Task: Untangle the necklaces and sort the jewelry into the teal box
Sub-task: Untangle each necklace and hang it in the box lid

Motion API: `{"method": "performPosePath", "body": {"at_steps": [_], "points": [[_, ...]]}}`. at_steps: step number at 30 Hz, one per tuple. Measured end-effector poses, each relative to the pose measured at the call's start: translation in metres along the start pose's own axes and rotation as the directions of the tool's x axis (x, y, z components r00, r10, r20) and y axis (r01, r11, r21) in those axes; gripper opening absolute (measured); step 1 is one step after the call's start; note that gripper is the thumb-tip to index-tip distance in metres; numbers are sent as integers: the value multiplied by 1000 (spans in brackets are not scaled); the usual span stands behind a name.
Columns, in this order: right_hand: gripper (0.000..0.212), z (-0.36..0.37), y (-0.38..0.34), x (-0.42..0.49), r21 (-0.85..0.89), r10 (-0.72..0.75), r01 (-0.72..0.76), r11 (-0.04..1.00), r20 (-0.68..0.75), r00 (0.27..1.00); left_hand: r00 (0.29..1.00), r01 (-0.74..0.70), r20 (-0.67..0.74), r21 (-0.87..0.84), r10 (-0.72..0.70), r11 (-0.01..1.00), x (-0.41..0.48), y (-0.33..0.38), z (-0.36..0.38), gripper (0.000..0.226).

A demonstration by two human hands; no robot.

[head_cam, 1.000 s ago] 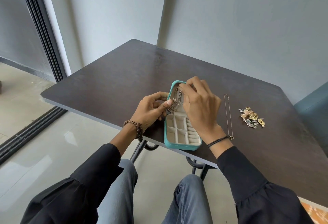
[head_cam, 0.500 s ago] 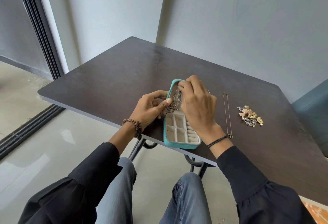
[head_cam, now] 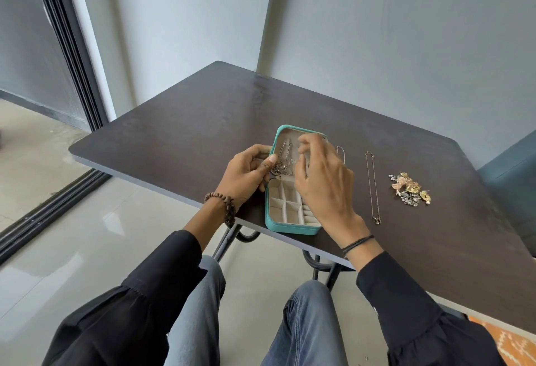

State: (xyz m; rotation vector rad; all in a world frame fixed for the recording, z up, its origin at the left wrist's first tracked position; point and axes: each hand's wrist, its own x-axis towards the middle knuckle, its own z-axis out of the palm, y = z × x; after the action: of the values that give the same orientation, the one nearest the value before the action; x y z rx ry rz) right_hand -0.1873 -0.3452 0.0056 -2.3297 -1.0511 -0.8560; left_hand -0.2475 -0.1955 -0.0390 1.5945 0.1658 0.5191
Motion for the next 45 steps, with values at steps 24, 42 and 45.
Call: {"method": "performPosePath", "body": {"at_steps": [24,42,45], "points": [[19,0,9,-18,221,164,-238,946,307,937,957,178,-254,139,-138,974,1,14,-1,21],[14,-22,83,19,280,310,-420,863,361,879,999,38,8,520,-49,853,61,67,59,9],[13,-17,115,33,205,353,-453,868,387,852,993,13,86,570,-75,822,84,67,82,11]]}}
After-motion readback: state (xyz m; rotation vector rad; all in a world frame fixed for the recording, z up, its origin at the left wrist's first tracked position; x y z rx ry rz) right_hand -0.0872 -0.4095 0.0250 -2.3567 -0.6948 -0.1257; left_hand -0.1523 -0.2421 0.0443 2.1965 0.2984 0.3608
